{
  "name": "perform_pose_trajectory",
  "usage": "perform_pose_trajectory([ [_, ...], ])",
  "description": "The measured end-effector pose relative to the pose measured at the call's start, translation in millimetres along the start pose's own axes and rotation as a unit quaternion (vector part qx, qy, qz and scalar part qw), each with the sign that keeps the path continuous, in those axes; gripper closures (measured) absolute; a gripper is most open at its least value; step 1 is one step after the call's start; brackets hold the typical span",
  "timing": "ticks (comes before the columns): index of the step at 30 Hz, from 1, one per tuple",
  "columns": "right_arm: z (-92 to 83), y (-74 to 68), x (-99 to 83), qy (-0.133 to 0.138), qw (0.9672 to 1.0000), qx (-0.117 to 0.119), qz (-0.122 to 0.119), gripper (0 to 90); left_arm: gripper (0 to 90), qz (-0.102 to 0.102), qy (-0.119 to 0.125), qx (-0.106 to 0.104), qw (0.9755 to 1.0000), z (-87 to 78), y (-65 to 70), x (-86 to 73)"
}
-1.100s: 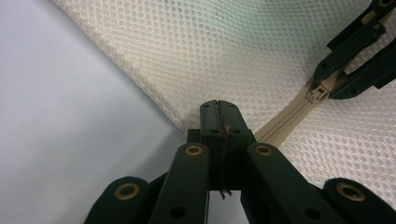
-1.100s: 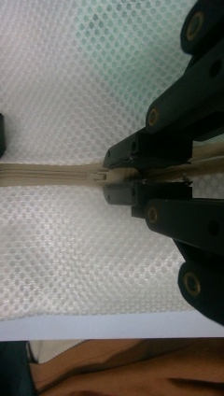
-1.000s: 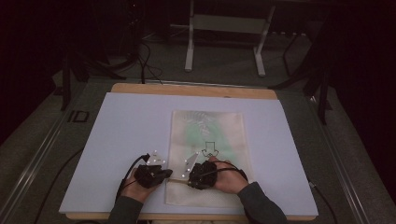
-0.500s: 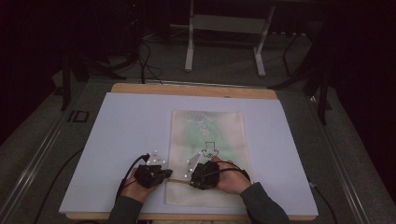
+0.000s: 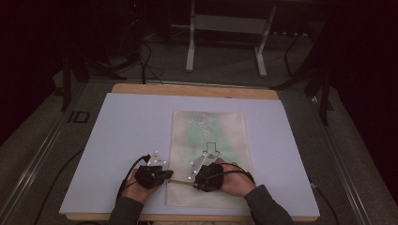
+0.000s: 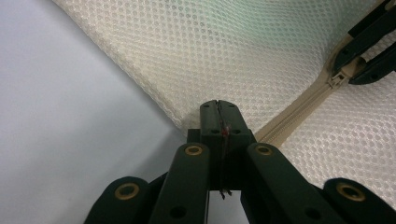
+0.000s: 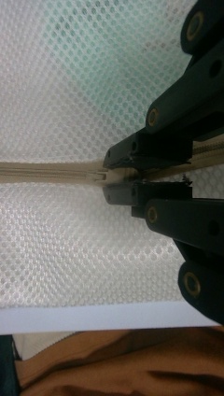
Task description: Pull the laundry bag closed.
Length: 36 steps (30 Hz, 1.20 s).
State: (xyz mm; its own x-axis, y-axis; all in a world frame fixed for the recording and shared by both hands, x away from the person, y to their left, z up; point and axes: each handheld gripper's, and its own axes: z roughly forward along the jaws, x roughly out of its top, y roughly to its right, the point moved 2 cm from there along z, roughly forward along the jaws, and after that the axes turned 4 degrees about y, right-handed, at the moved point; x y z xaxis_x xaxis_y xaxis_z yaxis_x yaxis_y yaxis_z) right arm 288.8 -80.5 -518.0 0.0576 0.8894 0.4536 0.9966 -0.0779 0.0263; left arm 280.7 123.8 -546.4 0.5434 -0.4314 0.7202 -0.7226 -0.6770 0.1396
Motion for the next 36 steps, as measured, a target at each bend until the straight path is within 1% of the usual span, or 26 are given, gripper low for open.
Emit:
perform_pose_trajectory([
  [6,-1.1,-0.5,-0.3,-0.001,1.0000,-0.001,-0.002,82.3,89.6,0.000,0.000,0.000,1.0000,0.0,0.2,0.0],
  [10,-3.3,-1.6,-3.7,-0.002,1.0000,-0.004,-0.004,82.3,89.6,0.000,0.001,0.000,1.0000,0.0,-0.1,-0.2],
  [12,-5.6,-2.1,-7.3,-0.002,1.0000,-0.005,0.002,82.3,89.6,0.000,0.001,0.000,1.0000,0.0,-0.1,-0.2],
  [20,-9.8,-2.0,-13.6,0.001,1.0000,-0.008,0.002,82.3,89.6,0.000,0.001,0.000,1.0000,0.0,0.0,-0.2],
  [25,-11.8,-2.4,-19.2,0.002,0.9999,-0.007,0.011,82.3,89.6,-0.001,0.002,0.000,1.0000,0.1,0.1,-0.2],
  [30,-13.4,-2.5,-22.3,0.003,0.9999,-0.011,0.008,82.3,89.6,-0.002,0.002,-0.001,1.0000,0.0,-0.1,-0.3],
  [31,-14.3,-2.9,-23.4,0.002,0.9999,-0.010,0.012,82.3,89.6,-0.003,0.002,-0.001,1.0000,0.0,-0.1,-0.3],
  [36,-15.6,-2.8,-26.9,0.003,0.9998,-0.010,0.014,82.3,89.6,-0.001,0.001,0.000,1.0000,-0.2,-0.3,-0.4],
])
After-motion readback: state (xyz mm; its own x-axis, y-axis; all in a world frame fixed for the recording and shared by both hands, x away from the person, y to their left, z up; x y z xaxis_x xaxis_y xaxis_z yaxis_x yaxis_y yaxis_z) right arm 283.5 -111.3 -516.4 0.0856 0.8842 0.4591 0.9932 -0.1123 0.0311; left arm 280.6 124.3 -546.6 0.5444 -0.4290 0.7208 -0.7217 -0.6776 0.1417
